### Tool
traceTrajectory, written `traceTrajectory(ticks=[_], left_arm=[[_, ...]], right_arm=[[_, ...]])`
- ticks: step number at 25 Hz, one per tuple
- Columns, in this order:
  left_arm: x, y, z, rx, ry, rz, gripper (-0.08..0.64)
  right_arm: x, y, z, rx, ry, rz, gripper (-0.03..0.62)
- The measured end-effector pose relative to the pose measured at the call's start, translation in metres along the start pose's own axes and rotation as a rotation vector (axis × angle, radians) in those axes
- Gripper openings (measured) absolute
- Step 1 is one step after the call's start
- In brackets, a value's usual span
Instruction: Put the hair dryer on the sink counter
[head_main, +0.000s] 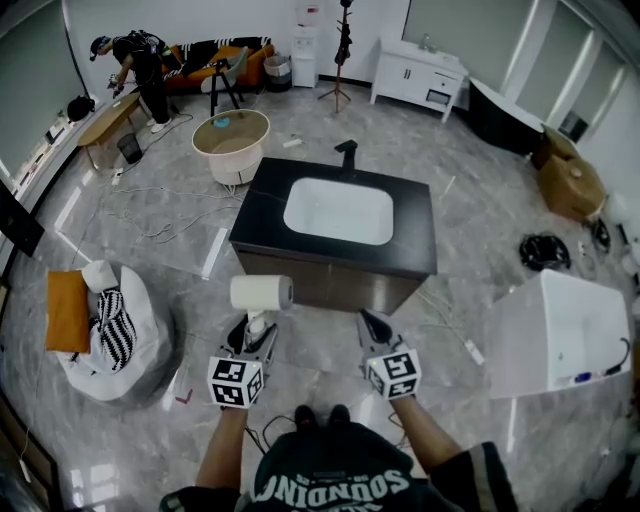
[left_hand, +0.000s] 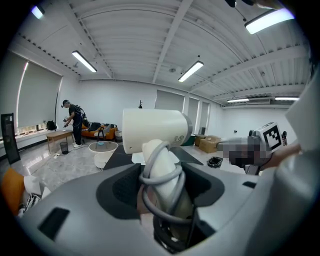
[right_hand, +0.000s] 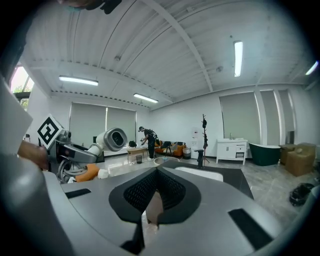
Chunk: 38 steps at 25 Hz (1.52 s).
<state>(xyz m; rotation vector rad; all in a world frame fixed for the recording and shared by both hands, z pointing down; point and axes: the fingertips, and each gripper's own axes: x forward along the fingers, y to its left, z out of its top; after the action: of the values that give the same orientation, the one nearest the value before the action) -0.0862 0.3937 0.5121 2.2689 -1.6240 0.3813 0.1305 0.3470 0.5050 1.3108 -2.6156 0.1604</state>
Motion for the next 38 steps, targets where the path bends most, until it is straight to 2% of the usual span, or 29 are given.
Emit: traceTrajectory(ticks=[11,19,27,32,38], left_arm=[[0.019,0.027,-0.002,0.017,0.011,-0.028,0.252],[0.087,0.053,0.017,0.012,0.018,-0.028,0.252],[0.196,0.090,0.064,0.023,0.029,-0.026,0.252],[0.268,0.107,0.104,0.029,0.035,-0.012,0.252],[0.324,0.125,0.145,0.035,0.027,0.008,0.252]], right_arm=[[0.021,-0.003,-0.010,0.046,0.040,-0.053,0.000],[0.080,-0.045,-0.019,0.075,0.039,-0.071,0.000],[0.182,-0.117,0.002,0.077,0.029,-0.062,0.000],[0.251,-0.165,0.022,0.085,0.040,-0.023,0.000],[0.318,-0.203,0.049,0.081,0.023,0.018,0.000]])
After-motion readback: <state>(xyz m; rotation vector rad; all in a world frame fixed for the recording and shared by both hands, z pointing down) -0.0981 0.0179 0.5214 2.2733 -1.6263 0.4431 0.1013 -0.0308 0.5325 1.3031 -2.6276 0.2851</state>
